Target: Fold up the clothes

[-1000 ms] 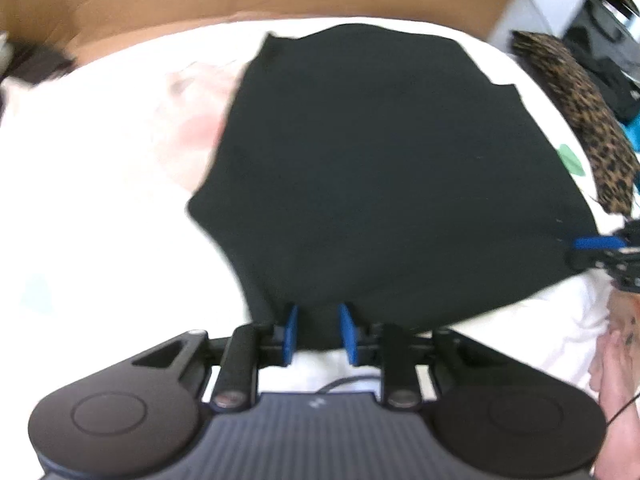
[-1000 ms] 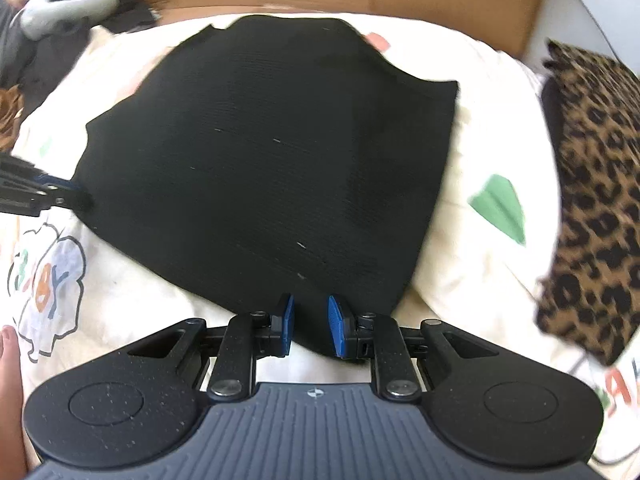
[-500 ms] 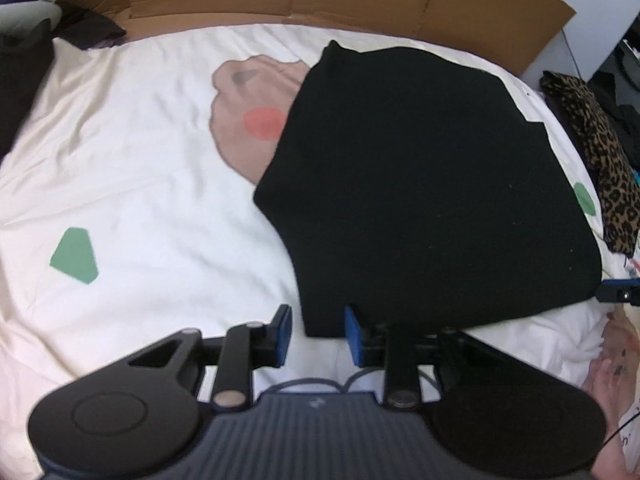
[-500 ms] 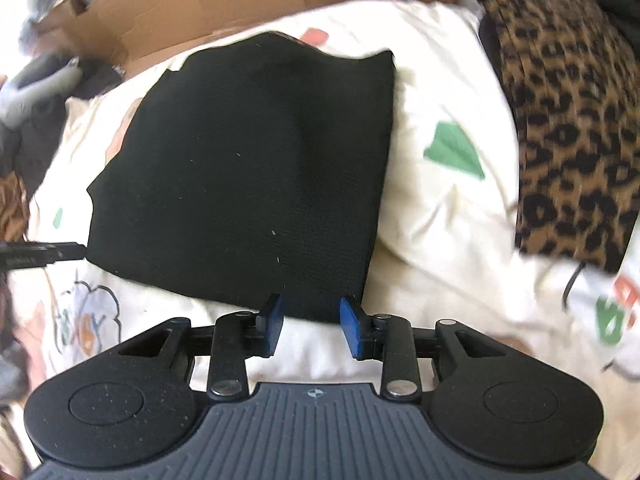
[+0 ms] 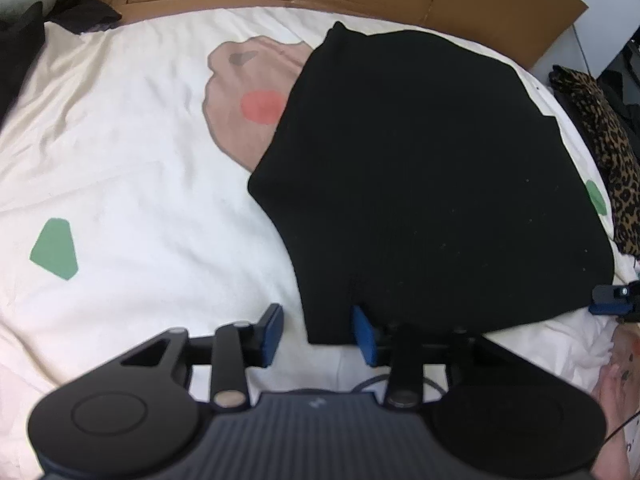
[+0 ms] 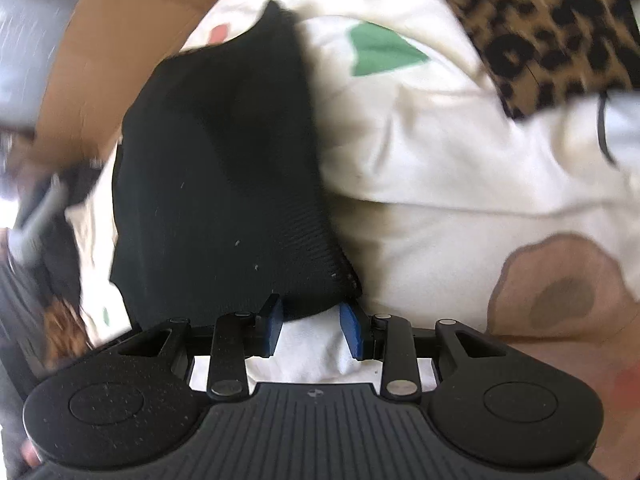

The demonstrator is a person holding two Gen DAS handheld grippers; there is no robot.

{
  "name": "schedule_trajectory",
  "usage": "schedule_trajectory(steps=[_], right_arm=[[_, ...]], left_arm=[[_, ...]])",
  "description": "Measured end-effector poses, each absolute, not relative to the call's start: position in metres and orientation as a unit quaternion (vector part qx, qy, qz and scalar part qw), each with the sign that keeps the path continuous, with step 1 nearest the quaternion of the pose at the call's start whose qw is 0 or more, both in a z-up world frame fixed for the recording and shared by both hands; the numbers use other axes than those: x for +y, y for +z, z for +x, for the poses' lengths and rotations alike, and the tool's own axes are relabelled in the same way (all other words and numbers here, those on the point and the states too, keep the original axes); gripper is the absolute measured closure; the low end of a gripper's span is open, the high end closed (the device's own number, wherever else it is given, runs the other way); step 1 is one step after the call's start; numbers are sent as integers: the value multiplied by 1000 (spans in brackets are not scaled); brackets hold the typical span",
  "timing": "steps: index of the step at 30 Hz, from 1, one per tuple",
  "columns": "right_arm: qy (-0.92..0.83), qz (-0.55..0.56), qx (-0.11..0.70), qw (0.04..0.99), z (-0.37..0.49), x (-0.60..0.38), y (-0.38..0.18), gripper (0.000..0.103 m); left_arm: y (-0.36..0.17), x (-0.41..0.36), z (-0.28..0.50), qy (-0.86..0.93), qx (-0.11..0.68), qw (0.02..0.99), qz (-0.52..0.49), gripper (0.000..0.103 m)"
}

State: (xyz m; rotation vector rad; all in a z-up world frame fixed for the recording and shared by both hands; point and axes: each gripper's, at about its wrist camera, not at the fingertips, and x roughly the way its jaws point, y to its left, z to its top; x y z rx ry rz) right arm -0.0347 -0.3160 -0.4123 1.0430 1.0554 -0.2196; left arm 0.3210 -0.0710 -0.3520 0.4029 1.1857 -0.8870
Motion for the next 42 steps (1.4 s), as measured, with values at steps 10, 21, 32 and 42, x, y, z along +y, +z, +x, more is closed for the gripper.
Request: schedule_trajectory(steps=[10,21,32,42], right_arm=[[-91,494,444,742,-39,-319,-404,97],[-81,533,444,716,-34,-321,-428,80],[-81,534,407,737,-41,-327,-411,98],[-88,513,395,757,-41,-348,-391,99]], left_arm=[[-350,-61,326,-413,538,719,155,61],[-359,-56,332,-441,545,703,121,69],[-351,-41,343,-443,576,683,74,95],[-345,-15,337,-434,617,655,38,95]])
